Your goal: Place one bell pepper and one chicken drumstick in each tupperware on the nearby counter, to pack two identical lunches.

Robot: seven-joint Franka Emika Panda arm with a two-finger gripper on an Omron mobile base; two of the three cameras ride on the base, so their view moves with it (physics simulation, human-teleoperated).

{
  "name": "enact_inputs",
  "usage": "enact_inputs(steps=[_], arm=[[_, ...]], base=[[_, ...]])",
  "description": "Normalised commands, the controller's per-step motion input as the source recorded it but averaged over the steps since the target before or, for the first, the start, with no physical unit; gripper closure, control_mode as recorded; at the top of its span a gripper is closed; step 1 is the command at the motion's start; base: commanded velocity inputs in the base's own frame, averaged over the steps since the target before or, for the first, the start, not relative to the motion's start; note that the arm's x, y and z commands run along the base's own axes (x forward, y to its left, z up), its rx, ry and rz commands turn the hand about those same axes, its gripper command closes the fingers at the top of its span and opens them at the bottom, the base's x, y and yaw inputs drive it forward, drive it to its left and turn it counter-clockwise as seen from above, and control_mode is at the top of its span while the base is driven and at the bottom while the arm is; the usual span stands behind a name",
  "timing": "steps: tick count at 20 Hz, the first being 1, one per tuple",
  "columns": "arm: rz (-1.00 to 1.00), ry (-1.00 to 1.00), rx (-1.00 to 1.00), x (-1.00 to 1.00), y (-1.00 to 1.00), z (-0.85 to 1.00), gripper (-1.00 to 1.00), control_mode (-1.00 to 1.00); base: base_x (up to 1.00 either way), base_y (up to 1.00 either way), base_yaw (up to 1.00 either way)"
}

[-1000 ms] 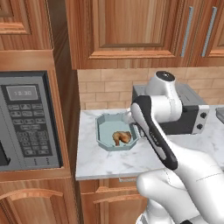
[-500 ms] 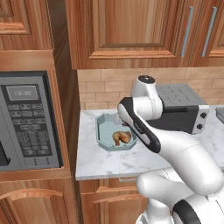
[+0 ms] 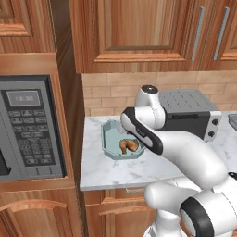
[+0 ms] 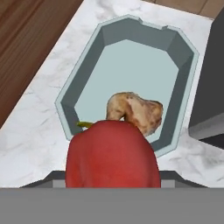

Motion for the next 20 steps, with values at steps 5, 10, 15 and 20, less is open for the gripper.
enact_inputs(steps=[5,10,15,20], arm=[[0.0,0.0,0.0,0.45,0.05,-0.19,1.0,-1.0],[0.0,0.0,-0.01,0.42,0.06,-0.27,1.0,-1.0],[0.0,0.0,-0.02,0.35,0.03,-0.34,1.0,-1.0],[0.0,0.0,-0.02,0.34,0.04,-0.3,1.0,-1.0]], base=[[0.0,0.0,0.0],[0.0,0.0,0.0],[0.0,0.0,0.0],[0.0,0.0,0.0]])
